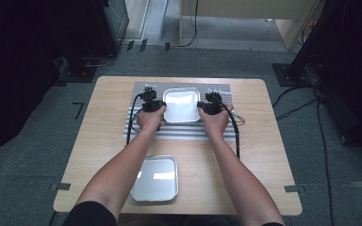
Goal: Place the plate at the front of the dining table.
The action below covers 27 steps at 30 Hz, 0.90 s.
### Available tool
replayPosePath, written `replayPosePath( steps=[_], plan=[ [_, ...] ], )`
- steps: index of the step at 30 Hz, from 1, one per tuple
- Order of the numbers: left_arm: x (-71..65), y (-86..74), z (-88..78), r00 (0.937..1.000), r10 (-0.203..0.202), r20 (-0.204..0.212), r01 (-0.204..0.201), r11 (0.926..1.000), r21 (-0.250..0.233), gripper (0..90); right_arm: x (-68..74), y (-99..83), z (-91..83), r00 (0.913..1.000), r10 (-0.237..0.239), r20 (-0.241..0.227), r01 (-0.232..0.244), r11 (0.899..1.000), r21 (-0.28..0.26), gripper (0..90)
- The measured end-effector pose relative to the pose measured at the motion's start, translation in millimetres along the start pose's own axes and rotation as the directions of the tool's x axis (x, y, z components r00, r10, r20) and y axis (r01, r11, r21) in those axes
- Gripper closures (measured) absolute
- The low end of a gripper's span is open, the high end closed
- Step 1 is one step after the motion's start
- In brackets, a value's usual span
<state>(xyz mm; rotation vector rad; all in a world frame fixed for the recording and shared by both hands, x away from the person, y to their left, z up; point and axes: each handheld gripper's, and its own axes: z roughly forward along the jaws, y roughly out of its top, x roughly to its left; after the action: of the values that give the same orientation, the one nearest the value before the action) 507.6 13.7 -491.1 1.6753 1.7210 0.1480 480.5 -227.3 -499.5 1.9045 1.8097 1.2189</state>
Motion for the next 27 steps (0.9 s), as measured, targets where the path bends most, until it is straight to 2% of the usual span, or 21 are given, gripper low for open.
replayPosePath(
  steps=[7, 10, 12, 14, 17, 21, 24, 25, 27],
  plan=[
    [3.2, 4.1, 4.3, 0.9993, -0.005, -0.036, 0.005, 1.0, 0.0, 89.4, -2.1, -2.4, 9.2, 0.9985, 0.05, -0.023, -0.05, 0.999, 0.019, 85.3],
    [3.4, 7.9, 6.7, 0.9985, -0.001, -0.056, 0.001, 1.0, 0.001, 89.2, 0.8, -2.1, 13.7, 0.9981, 0.055, -0.029, -0.054, 0.998, 0.025, 82.1],
    [2.9, 8.1, 7.7, 0.9981, 0.004, -0.061, -0.003, 1.0, 0.005, 89.1, 1.6, -2.5, 15.5, 0.9985, 0.052, -0.02, -0.051, 0.998, 0.027, 82.0],
    [0.7, 8.2, 10.2, 0.9959, 0.036, -0.083, -0.034, 0.9992, 0.018, 89.0, 1.5, -5.2, 20.3, 0.9991, 0.043, 0.006, -0.043, 0.998, 0.045, 81.4],
    [2.1, 8.2, 10.4, 0.9965, 0.027, -0.079, -0.026, 0.9995, 0.019, 88.9, 0.3, -6.0, 21.8, 0.9989, 0.046, -0.001, -0.046, 0.998, 0.041, 81.9],
    [2.2, 5.7, 8.6, 0.9944, 0.02, -0.104, -0.018, 0.9997, 0.014, 88.7, 3.5, -6.3, 22.1, 0.9996, 0.029, 0.002, -0.029, 0.999, 0.046, 81.6],
    [1.5, 3.9, 8.5, 0.9919, 0.038, -0.121, -0.037, 0.9992, 0.012, 87.6, 5.3, -7.3, 22.5, 0.9997, 0.023, -0.003, -0.022, 0.999, 0.047, 81.0],
    [1.0, 3.5, 8.1, 0.9905, 0.05, -0.128, -0.049, 0.9987, 0.013, 87.4, 7.1, -8.7, 22.5, 1.0, -0.001, 0.002, 0.001, 0.999, 0.04, 79.4],
    [0.9, 3.1, 8.2, 0.9895, 0.06, -0.131, -0.059, 0.9982, 0.008, 87.1, 8.5, -9.2, 22.4, 0.9999, -0.016, 0.002, 0.016, 0.999, 0.038, 77.4]
  ],
)
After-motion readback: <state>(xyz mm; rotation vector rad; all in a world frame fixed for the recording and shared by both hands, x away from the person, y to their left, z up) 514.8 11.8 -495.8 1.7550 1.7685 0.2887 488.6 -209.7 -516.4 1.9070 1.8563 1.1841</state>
